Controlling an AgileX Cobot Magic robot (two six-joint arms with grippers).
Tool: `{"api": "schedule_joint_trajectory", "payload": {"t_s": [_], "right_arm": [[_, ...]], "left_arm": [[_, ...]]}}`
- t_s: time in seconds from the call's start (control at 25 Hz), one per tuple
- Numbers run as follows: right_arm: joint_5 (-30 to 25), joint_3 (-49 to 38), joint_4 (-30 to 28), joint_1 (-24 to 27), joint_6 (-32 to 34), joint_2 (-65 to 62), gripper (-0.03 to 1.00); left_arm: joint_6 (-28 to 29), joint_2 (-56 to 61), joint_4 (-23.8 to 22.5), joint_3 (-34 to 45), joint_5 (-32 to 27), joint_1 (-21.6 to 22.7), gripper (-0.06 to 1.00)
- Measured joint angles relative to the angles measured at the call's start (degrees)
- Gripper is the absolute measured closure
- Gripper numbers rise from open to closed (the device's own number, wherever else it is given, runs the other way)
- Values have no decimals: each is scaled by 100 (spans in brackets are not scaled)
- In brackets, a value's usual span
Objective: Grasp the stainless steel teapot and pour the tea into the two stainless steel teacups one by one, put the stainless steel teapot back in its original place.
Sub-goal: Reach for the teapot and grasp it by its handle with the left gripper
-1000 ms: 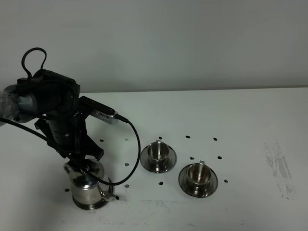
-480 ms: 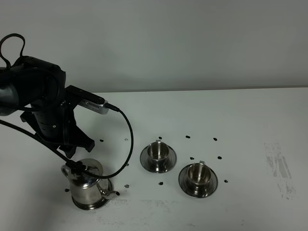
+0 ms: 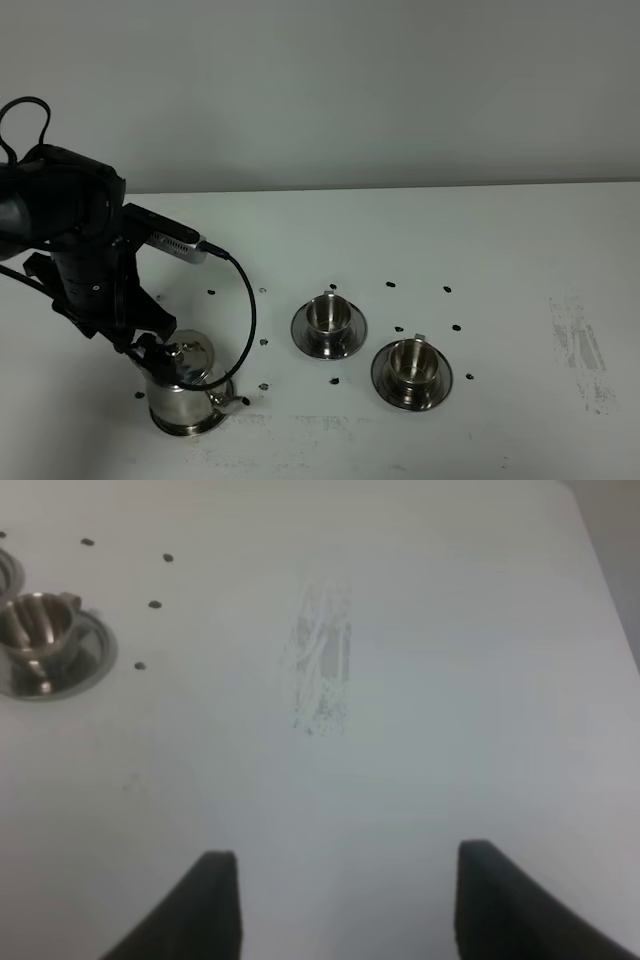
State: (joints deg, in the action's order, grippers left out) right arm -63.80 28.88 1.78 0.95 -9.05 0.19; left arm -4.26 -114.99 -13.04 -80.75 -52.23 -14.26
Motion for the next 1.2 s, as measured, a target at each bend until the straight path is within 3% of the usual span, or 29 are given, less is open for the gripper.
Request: {"api": "schedule_joint_trajectory", "payload": {"t_s": [0.56, 0.88, 1.2], "right_arm": [[0, 0, 0, 0, 5, 0, 48], [0, 0, 0, 0, 0, 0, 48], [0, 0, 0, 0, 0, 0, 48]], "left_arm": [[147, 510, 161, 292, 538, 188, 50], [147, 470, 161, 292, 1397, 258, 50], [136, 214, 241, 292, 1545, 258, 50]]}}
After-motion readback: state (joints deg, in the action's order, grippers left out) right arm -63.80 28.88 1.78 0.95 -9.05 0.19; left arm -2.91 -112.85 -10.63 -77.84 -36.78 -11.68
